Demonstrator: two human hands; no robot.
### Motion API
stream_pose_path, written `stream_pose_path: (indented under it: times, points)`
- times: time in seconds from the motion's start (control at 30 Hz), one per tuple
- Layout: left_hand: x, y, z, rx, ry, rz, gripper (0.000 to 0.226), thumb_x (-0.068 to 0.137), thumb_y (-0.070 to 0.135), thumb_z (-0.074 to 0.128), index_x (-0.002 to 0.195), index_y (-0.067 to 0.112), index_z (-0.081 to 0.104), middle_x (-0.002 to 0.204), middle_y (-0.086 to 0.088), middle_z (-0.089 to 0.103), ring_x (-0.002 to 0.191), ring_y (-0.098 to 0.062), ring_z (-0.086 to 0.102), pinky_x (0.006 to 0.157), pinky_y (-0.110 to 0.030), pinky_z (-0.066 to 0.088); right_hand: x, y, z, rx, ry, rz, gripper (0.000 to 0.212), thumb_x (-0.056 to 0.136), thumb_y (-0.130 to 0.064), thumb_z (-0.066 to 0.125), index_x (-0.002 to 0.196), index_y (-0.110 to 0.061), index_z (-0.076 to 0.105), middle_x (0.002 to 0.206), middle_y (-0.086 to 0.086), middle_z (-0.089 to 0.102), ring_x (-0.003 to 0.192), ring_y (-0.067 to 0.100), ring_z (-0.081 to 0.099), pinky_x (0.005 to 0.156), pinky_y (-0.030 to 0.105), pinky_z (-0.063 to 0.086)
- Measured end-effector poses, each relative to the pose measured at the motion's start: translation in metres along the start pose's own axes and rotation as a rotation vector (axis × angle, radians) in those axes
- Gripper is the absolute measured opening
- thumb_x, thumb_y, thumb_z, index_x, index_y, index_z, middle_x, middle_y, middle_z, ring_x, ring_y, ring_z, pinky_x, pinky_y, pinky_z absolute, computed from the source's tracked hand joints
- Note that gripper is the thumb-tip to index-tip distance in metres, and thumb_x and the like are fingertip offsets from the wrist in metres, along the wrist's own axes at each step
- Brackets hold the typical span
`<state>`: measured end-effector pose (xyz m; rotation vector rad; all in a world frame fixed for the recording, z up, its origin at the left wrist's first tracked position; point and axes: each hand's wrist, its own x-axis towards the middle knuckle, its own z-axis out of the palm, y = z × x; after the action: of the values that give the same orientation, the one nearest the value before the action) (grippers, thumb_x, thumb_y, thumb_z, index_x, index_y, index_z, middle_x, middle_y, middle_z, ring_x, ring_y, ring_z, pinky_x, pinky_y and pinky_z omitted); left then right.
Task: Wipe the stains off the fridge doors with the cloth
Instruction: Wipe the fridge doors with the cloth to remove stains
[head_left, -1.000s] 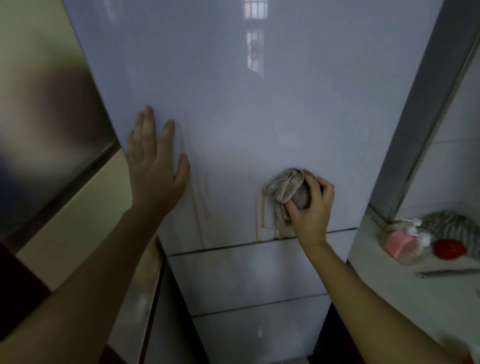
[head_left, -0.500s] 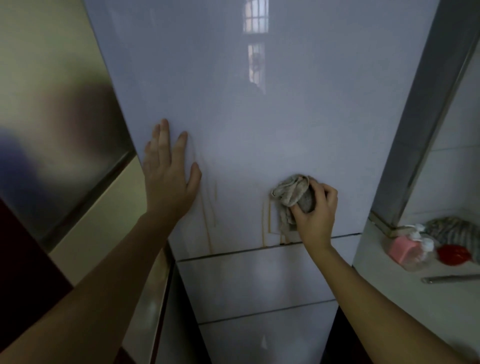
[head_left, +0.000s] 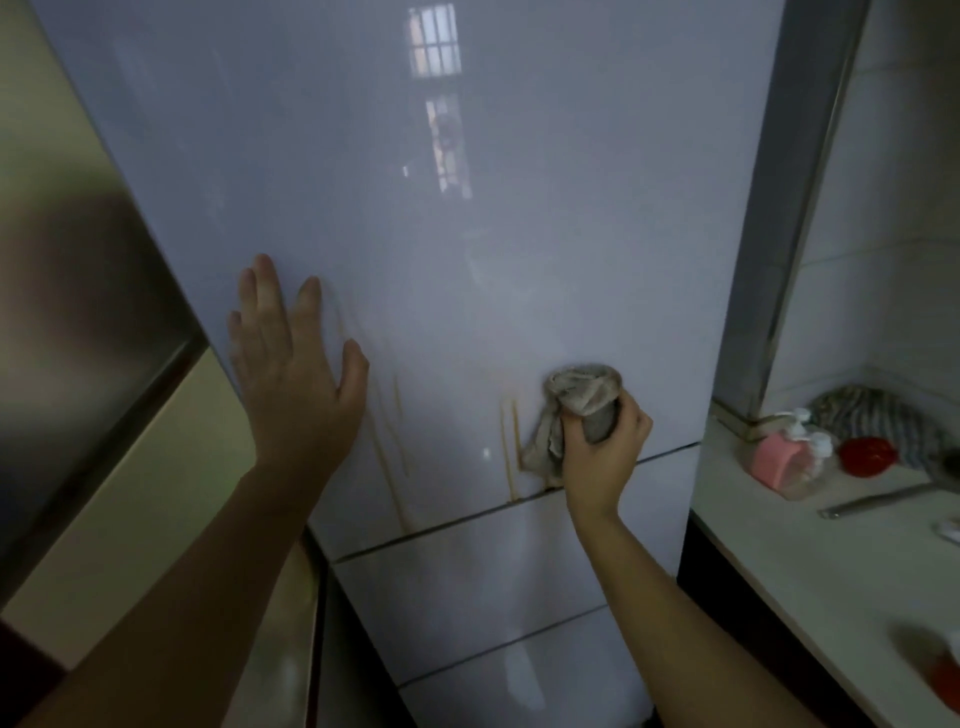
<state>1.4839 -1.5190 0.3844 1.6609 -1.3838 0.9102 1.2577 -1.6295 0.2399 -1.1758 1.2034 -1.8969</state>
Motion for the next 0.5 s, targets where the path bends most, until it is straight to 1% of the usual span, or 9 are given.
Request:
stream_pose_path:
  times: [0.07, 0.1, 0.13, 0.2, 0.27, 0.3, 0.37, 0.4, 0.5]
  points:
    - [-0.001, -0.002, 0.000, 0.010, 0.002, 0.011, 0.059, 0.098, 0.030, 0.050, 0.150, 0.007, 0.035, 0.166, -0.021, 0.013, 0.155, -0.038, 0.011, 0.125, -0.055, 0.013, -0.013, 0.015, -0.002, -0.014, 0.073, 0.074, 0.053, 0.090, -0.015, 0.077, 0.138, -0.007, 0.055, 0.128, 0.013, 0.051, 0.109, -0.002, 0.045, 0.101, 0.015, 0.040]
    - [-0.001, -0.002, 0.000, 0.013, -0.001, 0.012, 0.059, 0.098, 0.030, 0.050, 0.151, 0.008, 0.035, 0.166, -0.021, 0.013, 0.155, -0.038, 0.010, 0.125, -0.055, 0.013, -0.018, 0.024, -0.003, -0.030, 0.091, 0.108, 0.052, 0.090, -0.014, 0.077, 0.136, -0.005, 0.055, 0.127, 0.014, 0.053, 0.109, -0.001, 0.043, 0.103, 0.020, 0.041]
    - [-0.002, -0.002, -0.001, 0.018, -0.005, 0.013, 0.060, 0.098, 0.030, 0.051, 0.151, 0.009, 0.034, 0.166, -0.021, 0.012, 0.155, -0.037, 0.010, 0.125, -0.055, 0.013, -0.023, 0.029, -0.004, -0.039, 0.099, 0.143, 0.051, 0.090, -0.015, 0.077, 0.135, -0.005, 0.056, 0.126, 0.012, 0.054, 0.111, 0.003, 0.043, 0.106, 0.028, 0.043]
    - [-0.002, -0.003, -0.002, 0.028, -0.021, 0.015, 0.060, 0.099, 0.030, 0.051, 0.152, 0.010, 0.033, 0.167, -0.020, 0.011, 0.156, -0.036, 0.009, 0.125, -0.055, 0.014, -0.028, 0.030, -0.003, -0.021, 0.120, 0.211, 0.049, 0.089, -0.017, 0.078, 0.132, -0.006, 0.057, 0.124, 0.010, 0.055, 0.117, 0.017, 0.049, 0.108, 0.043, 0.046]
    - [-0.002, -0.004, -0.003, 0.042, -0.034, 0.014, 0.061, 0.098, 0.031, 0.051, 0.153, 0.011, 0.032, 0.167, -0.019, 0.011, 0.156, -0.035, 0.008, 0.126, -0.054, 0.014, -0.027, 0.020, 0.003, 0.020, 0.139, 0.221, 0.047, 0.089, -0.018, 0.079, 0.129, -0.005, 0.059, 0.122, 0.010, 0.055, 0.118, 0.026, 0.055, 0.108, 0.047, 0.049]
    - [-0.002, -0.005, -0.004, 0.047, -0.036, 0.014, 0.061, 0.098, 0.031, 0.050, 0.153, 0.011, 0.032, 0.167, -0.018, 0.011, 0.156, -0.035, 0.008, 0.126, -0.053, 0.014, -0.025, 0.012, 0.007, 0.031, 0.132, 0.184, 0.046, 0.088, -0.017, 0.079, 0.128, -0.004, 0.059, 0.121, 0.011, 0.056, 0.117, 0.025, 0.056, 0.107, 0.045, 0.050]
    - [-0.001, -0.005, -0.005, 0.050, -0.037, 0.015, 0.061, 0.099, 0.031, 0.049, 0.153, 0.012, 0.032, 0.167, -0.018, 0.011, 0.156, -0.035, 0.009, 0.126, -0.052, 0.013, -0.021, -0.011, 0.018, 0.049, 0.080, 0.087, 0.048, 0.087, -0.016, 0.080, 0.129, -0.006, 0.060, 0.123, 0.014, 0.054, 0.112, 0.013, 0.055, 0.105, 0.030, 0.050]
    - [-0.001, -0.005, -0.005, 0.048, -0.037, 0.015, 0.061, 0.099, 0.031, 0.049, 0.154, 0.012, 0.032, 0.167, -0.018, 0.011, 0.156, -0.035, 0.008, 0.126, -0.051, 0.013, -0.018, -0.026, 0.024, 0.065, 0.045, 0.034, 0.050, 0.086, -0.018, 0.081, 0.130, -0.009, 0.060, 0.125, 0.014, 0.052, 0.110, 0.008, 0.054, 0.103, 0.024, 0.049]
    - [-0.002, -0.005, -0.006, 0.042, -0.034, 0.013, 0.062, 0.099, 0.032, 0.049, 0.154, 0.012, 0.031, 0.167, -0.017, 0.011, 0.156, -0.034, 0.009, 0.127, -0.051, 0.012, -0.005, -0.069, 0.042, 0.087, -0.085, -0.106, 0.054, 0.082, -0.030, 0.085, 0.130, -0.020, 0.061, 0.126, 0.003, 0.049, 0.111, -0.004, 0.054, 0.097, 0.007, 0.043]
